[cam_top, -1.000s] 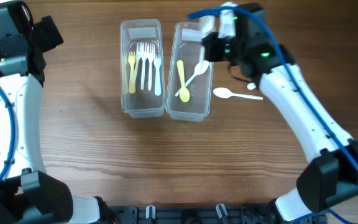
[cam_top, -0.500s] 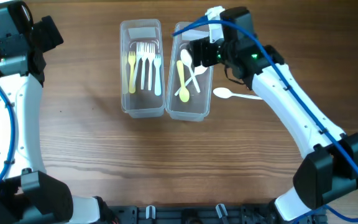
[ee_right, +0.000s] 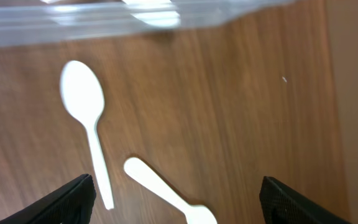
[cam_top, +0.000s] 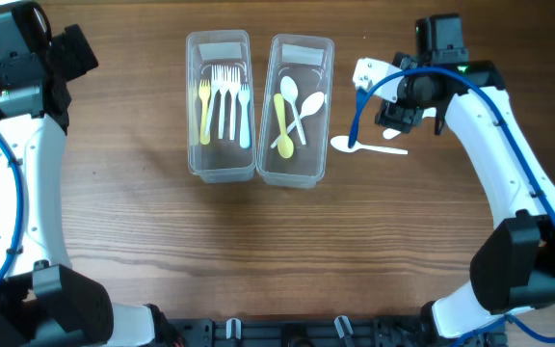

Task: Pack container
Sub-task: 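Lower the right gripper onto the next white spoon and grasp it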

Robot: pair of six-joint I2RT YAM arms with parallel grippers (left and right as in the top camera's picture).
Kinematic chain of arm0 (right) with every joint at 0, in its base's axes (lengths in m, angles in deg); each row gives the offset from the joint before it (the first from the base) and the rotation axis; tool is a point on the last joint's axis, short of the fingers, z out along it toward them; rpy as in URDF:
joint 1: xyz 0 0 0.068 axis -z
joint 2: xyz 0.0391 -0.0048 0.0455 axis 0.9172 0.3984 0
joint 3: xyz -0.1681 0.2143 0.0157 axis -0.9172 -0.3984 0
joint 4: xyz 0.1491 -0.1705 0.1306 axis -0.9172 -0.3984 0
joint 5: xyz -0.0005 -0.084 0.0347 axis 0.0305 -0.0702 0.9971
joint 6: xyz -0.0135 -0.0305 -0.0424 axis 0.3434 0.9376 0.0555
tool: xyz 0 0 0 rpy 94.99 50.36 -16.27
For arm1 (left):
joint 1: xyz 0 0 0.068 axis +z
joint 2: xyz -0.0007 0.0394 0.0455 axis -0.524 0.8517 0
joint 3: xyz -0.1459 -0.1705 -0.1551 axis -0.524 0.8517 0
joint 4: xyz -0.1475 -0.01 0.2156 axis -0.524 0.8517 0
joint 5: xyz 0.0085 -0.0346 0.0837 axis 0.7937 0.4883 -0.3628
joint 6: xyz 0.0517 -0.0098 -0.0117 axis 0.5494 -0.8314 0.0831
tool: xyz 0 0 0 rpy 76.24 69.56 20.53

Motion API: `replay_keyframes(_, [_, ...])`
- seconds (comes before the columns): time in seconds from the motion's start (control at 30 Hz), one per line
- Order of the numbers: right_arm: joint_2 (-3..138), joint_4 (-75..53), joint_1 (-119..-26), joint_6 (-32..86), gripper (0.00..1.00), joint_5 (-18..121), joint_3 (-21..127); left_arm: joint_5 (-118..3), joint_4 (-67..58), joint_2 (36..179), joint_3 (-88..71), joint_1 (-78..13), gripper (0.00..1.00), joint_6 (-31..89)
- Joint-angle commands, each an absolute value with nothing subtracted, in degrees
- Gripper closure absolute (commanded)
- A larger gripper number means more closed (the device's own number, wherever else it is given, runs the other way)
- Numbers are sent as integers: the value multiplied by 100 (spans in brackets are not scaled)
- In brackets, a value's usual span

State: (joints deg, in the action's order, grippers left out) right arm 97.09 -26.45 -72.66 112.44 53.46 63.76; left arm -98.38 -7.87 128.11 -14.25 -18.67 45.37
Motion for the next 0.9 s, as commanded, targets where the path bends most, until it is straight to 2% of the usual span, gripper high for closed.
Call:
replay_keyframes(0.0, [10207, -3073, -7246, 11627, 13, 5971, 6418, -9842, -803, 12796, -1480, -1860, 0, 4485])
replay_keyframes(0.27, [11270, -3180, -7244, 11441, 22, 5947, 6418, -9842, -803, 12796, -1480, -1860, 0, 4485])
replay_keyframes(0.87, [11351, -2918, -6914, 11441, 22, 6207, 5972, -9842, -803, 12796, -1480, -1860, 0, 4485])
